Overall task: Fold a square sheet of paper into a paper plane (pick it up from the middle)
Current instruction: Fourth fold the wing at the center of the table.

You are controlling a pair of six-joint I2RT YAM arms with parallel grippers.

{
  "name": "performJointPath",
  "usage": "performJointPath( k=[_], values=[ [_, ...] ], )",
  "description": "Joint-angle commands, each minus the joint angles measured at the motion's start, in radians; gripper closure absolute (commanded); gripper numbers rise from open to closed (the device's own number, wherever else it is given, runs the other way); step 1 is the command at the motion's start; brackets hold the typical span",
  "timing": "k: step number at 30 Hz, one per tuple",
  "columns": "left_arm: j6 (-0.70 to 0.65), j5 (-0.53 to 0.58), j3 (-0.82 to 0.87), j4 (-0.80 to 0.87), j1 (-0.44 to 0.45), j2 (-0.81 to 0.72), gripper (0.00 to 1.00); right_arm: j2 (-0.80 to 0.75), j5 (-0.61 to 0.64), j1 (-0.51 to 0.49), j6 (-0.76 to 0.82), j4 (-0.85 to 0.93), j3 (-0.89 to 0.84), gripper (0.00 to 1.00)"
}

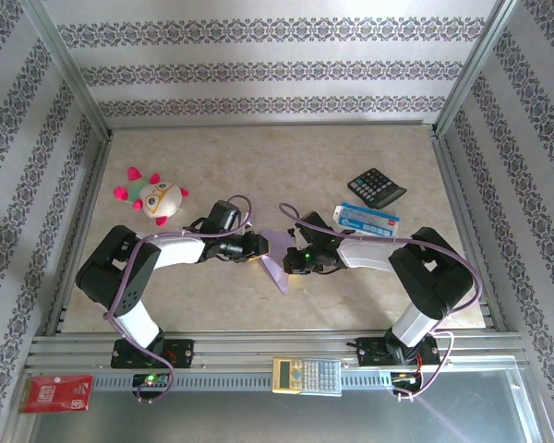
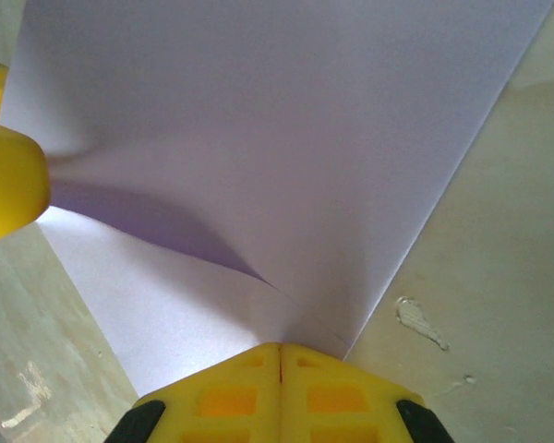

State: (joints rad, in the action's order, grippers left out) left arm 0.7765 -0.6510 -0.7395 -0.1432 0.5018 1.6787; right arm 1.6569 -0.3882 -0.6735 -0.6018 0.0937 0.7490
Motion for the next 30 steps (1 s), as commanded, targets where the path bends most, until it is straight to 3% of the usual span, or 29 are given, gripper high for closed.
performJointPath(
  k=[1,13,22,30],
  values=[
    [-0.056,-0.033,-0.006,-0.027,-0.008,0.0,0.71,0.039,0.043,0.017,0.038,0.09,-0.004,1.0],
    [-0.09,-0.052,0.017,-0.012,-0.015,-0.014,0.69,0.037,0.043,0.022,0.038,0.089,-0.014,1.0],
    [-0.119,-0.04,0.008,0.022,-0.023,-0.009,0.81,0.037,0.042,0.023,0.042,0.089,-0.012,1.0],
    [-0.007,-0.018,0.037,-0.035,-0.018,-0.015,0.93,0.035,0.03,0.025,0.071,0.107,0.02,0.92]
  ],
)
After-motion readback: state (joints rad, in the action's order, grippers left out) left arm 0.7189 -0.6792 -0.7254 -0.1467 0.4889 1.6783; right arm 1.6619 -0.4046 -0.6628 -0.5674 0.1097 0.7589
